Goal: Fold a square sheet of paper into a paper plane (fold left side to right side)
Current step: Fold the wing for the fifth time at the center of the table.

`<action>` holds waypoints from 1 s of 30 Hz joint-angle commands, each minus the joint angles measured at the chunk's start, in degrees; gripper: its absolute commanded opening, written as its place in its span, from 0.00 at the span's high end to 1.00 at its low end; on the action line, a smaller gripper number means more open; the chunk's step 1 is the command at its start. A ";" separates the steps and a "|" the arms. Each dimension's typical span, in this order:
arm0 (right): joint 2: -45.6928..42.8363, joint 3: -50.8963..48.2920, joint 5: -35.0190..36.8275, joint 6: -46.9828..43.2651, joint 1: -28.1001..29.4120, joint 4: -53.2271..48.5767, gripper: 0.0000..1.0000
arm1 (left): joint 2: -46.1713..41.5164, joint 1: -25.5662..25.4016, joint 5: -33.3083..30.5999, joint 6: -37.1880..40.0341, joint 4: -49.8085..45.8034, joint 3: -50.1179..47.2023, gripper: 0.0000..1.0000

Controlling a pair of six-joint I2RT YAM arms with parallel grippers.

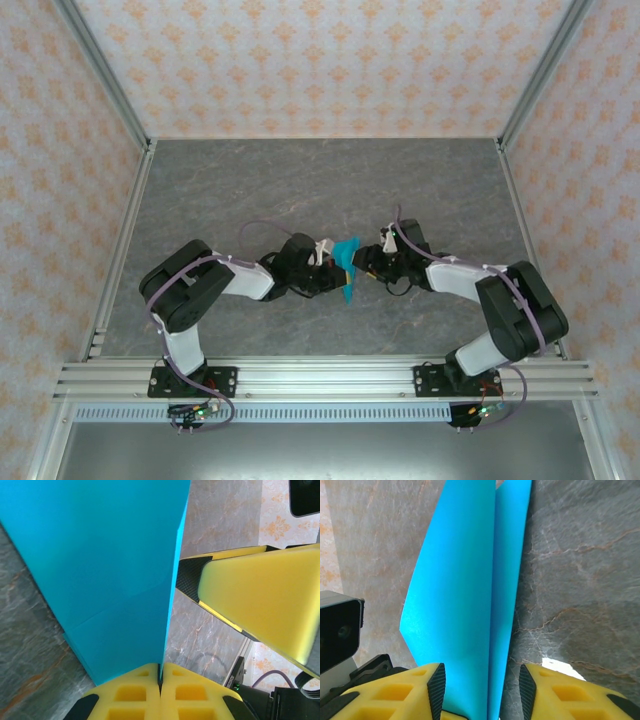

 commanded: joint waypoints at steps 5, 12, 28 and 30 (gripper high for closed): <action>2.82 1.78 0.17 0.68 0.76 3.41 0.55 | 1.89 0.71 0.86 -0.26 2.91 -1.09 1.00; 3.96 2.14 0.26 1.05 0.93 4.45 0.56 | 2.62 0.77 0.69 -0.08 3.10 -1.20 1.00; 8.87 6.25 4.09 1.34 1.91 -3.52 0.60 | 2.67 0.77 0.69 0.42 2.37 -1.06 0.98; 9.11 6.64 5.01 1.19 1.89 -5.33 0.60 | 2.56 0.77 0.60 0.47 2.26 -0.96 0.96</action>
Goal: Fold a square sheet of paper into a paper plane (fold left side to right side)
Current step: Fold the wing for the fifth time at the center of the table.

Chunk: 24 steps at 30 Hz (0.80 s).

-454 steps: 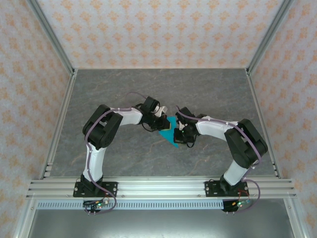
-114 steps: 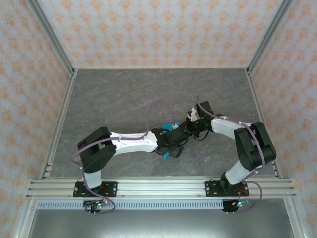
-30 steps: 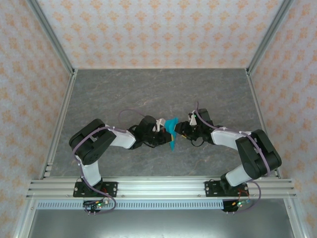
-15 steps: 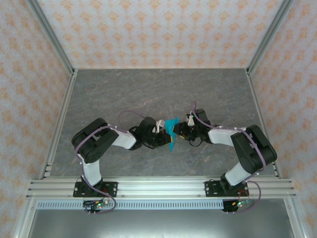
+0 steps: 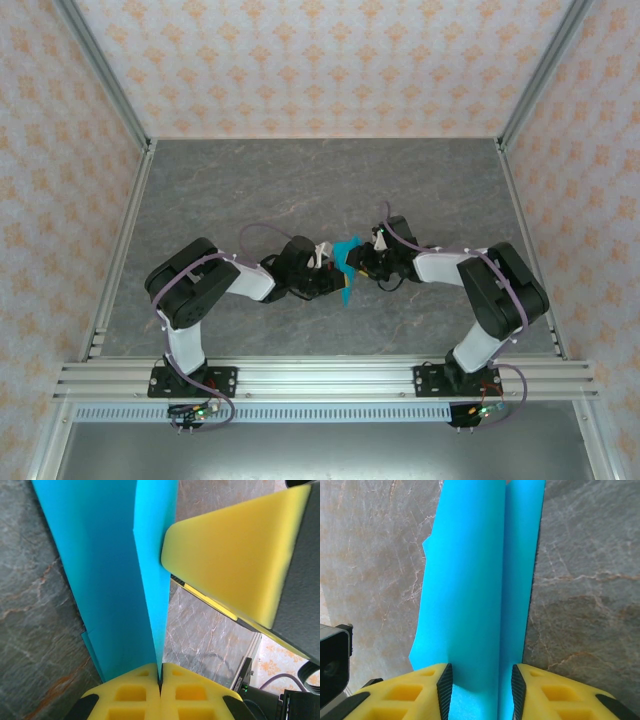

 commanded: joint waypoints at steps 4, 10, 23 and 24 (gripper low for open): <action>2.25 1.95 3.72 -0.42 0.16 -6.90 0.61 | -0.05 0.67 0.36 0.83 0.26 -0.40 0.88; 4.04 2.13 3.79 -0.32 0.15 -7.05 0.61 | -2.15 0.70 -0.30 2.32 -2.73 -0.10 0.84; 5.31 2.39 3.57 -0.49 0.15 -7.04 0.61 | -9.42 4.00 -0.81 5.23 -9.46 -1.42 0.61; 5.44 2.48 3.46 -0.51 0.19 -7.07 0.61 | -9.75 4.61 -0.95 5.37 -10.11 -1.40 0.61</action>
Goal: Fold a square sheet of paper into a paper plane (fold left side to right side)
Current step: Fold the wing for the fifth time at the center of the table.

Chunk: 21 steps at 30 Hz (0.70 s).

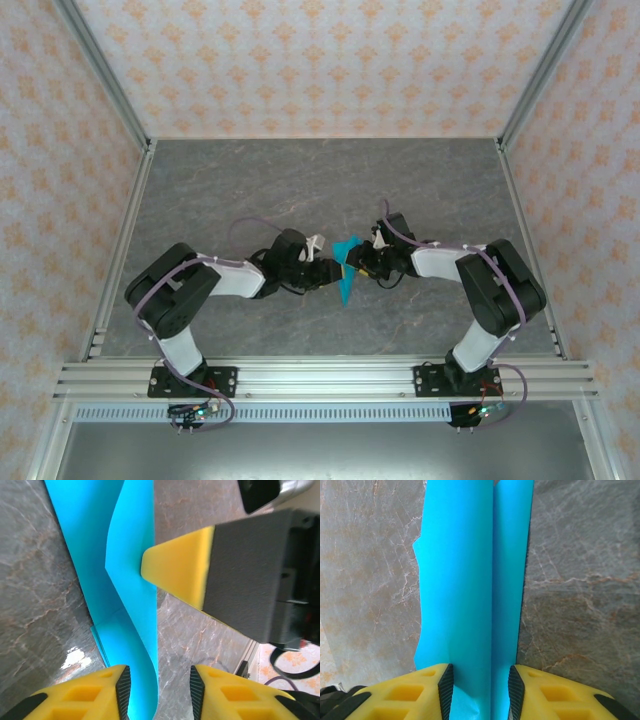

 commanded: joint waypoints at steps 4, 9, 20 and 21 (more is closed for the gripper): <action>3.82 -0.19 3.33 -0.67 0.28 -2.63 0.61 | -1.12 3.90 0.74 0.74 -2.31 0.16 0.61; 3.78 -0.27 3.23 -0.77 0.26 -2.58 0.61 | 2.40 4.66 2.50 -0.10 -0.82 3.39 0.64; 3.69 -0.18 3.08 -1.02 0.23 -2.80 0.61 | 7.43 4.75 3.85 -1.05 1.03 6.80 0.67; 3.62 -0.20 3.02 -0.98 0.23 -2.80 0.61 | 7.69 4.75 3.98 -1.05 1.03 7.06 0.66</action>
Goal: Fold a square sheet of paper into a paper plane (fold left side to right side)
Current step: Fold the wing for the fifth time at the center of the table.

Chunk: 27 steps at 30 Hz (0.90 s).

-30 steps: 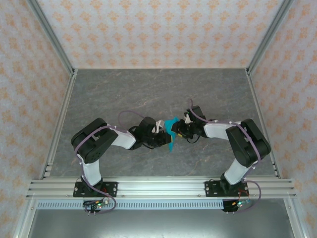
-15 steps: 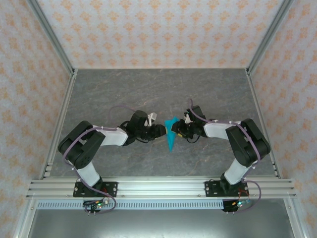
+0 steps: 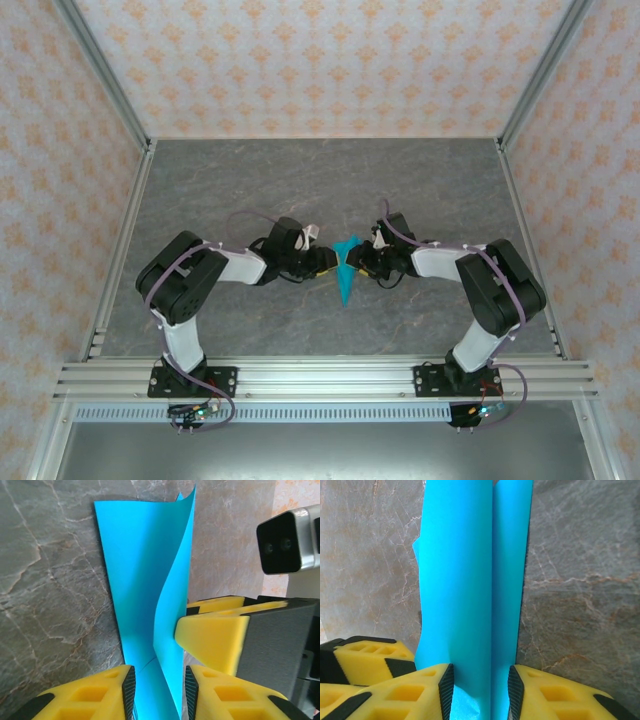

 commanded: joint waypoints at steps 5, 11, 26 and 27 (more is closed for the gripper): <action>3.65 -0.21 3.05 -1.05 0.34 -2.78 0.61 | 2.04 0.14 2.08 -0.20 1.61 3.24 0.67; 3.66 -0.07 2.86 -1.13 0.32 -2.84 0.61 | 3.19 0.12 2.37 -0.29 1.55 4.08 0.71; 3.79 0.24 2.61 -1.33 0.35 -3.13 0.61 | 5.09 0.13 2.32 -0.49 1.89 4.96 0.80; 3.85 0.23 2.60 -1.29 0.30 -3.20 0.61 | 5.17 0.17 2.26 -0.47 1.84 5.06 0.83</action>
